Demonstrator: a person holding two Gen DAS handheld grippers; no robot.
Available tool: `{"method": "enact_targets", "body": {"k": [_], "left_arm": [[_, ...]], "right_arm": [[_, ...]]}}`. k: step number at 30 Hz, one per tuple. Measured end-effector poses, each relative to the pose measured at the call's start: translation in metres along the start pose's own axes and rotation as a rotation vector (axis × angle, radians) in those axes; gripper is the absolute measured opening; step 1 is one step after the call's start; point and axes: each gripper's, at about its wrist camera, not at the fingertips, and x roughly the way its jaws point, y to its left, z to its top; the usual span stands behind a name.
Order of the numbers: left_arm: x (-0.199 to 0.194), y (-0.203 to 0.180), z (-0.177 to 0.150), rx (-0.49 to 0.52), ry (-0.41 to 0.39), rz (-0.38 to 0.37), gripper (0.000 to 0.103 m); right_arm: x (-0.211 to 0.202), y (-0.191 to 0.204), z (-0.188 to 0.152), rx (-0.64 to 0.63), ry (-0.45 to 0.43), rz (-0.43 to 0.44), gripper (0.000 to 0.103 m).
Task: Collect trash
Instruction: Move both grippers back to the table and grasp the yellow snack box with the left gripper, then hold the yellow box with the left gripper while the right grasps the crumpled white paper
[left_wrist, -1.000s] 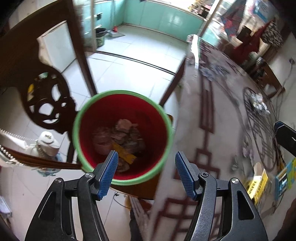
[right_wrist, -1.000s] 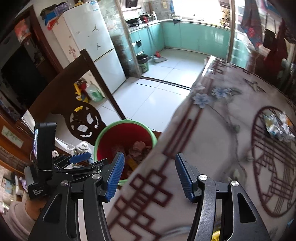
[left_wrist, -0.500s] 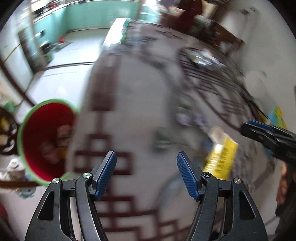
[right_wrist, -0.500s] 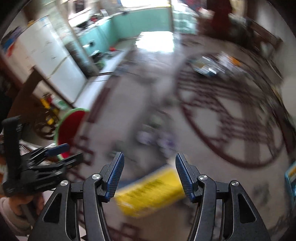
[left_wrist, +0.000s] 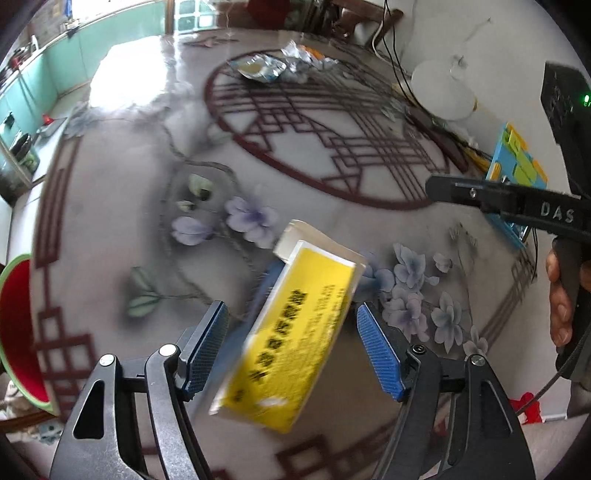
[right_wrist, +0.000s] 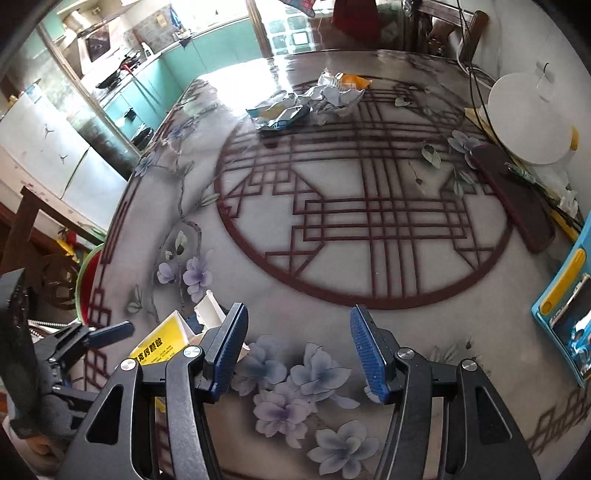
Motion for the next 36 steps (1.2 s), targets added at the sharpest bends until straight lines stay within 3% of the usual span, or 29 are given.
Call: {"method": "enact_targets", "body": {"k": [4,5,7,10,15,22,30,32,34,36], "left_arm": [[0.014,-0.009,0.002,-0.028,0.033,0.009,0.068],[0.016,-0.009,0.002,-0.036,0.038,0.014,0.064],[0.019,-0.008,0.001,-0.057,0.045,0.031,0.046],[0.019,-0.003,0.001,-0.102,0.023,0.056,0.039],[0.011,0.005,0.006,-0.159,-0.029,0.107,0.038],[-0.005,0.023,0.015,-0.281,-0.069,0.13,0.038],[-0.019,0.029,0.013,-0.296,-0.098,0.177,0.037],[-0.016,0.031,0.012,-0.313,-0.075,0.159,0.042],[-0.012,0.031,0.012,-0.321,-0.074,0.156,0.056],[-0.008,0.029,0.013,-0.318,-0.071,0.143,0.059]], "right_arm": [[0.01,-0.012,0.008,-0.015,0.015,0.016,0.056],[0.012,-0.014,0.01,-0.015,0.015,0.02,0.056],[0.017,-0.019,0.02,-0.019,0.006,0.034,0.057],[0.023,-0.024,0.036,-0.031,-0.011,0.038,0.056],[0.034,-0.03,0.065,-0.048,-0.057,0.036,0.056],[0.063,-0.044,0.141,-0.081,-0.185,-0.021,0.059],[0.121,-0.041,0.218,-0.203,-0.152,-0.067,0.061],[0.133,-0.042,0.232,-0.209,-0.128,-0.06,0.062],[0.145,-0.043,0.242,-0.212,-0.1,-0.069,0.062],[0.154,-0.043,0.251,-0.211,-0.077,-0.073,0.062]]}}
